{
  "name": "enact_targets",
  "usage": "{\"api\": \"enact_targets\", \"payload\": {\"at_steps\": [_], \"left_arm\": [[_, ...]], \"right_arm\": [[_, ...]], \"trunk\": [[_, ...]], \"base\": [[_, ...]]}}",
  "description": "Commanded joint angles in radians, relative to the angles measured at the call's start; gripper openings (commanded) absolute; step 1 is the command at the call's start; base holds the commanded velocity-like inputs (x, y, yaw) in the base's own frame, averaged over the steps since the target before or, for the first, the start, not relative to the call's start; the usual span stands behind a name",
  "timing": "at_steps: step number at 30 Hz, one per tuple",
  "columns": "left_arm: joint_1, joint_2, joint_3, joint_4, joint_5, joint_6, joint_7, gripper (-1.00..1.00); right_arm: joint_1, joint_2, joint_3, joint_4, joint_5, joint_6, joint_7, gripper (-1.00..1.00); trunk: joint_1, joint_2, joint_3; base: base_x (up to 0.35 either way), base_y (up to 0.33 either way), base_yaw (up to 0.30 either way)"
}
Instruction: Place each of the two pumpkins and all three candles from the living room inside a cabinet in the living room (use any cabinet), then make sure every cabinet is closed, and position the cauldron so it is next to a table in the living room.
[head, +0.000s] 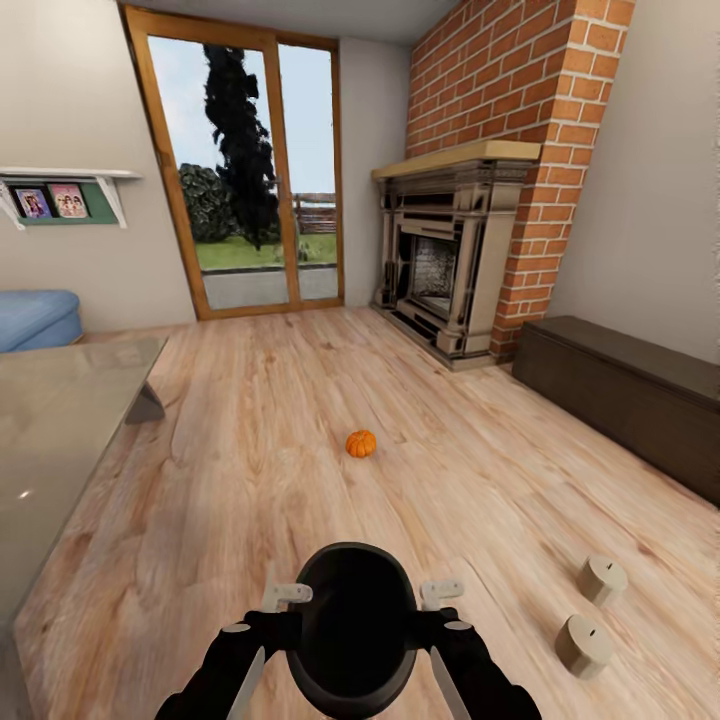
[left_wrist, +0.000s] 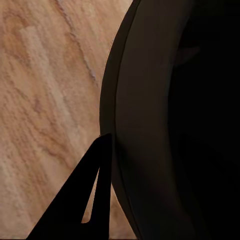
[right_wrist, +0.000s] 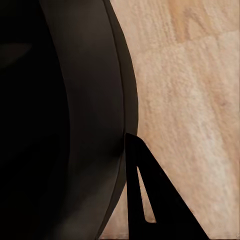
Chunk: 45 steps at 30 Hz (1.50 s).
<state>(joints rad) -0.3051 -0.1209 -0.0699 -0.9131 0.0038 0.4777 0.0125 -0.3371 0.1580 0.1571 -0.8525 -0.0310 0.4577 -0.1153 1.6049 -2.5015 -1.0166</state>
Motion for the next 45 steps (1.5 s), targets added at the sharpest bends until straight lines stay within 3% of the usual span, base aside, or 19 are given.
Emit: {"api": "enact_targets", "payload": {"at_steps": [1,33,45], "left_arm": [[0.0,0.001,-0.001,-0.001,0.01,0.005,0.001,-1.0],[0.0,0.001,-0.001,-0.001,0.01,0.005,0.001,-1.0],[0.0,0.001,-0.001,-0.002,0.01,0.006,0.001,-1.0]], "right_arm": [[-0.001,-0.001,0.005,-0.006,-0.021,0.003,-0.004,-1.0],[-0.002,0.0,0.005,-0.007,-0.021,0.004,-0.006,-1.0],[-0.001,0.0,0.005,-0.007,-0.021,0.004,-0.006,-1.0]], "trunk": [[-0.001,-0.001,-0.001],[-0.001,-0.001,-0.001],[-0.001,-0.001,-0.001]], "base": [[-0.31,0.0,0.0],[-0.309,0.001,0.0],[-0.271,0.163,0.0]]}}
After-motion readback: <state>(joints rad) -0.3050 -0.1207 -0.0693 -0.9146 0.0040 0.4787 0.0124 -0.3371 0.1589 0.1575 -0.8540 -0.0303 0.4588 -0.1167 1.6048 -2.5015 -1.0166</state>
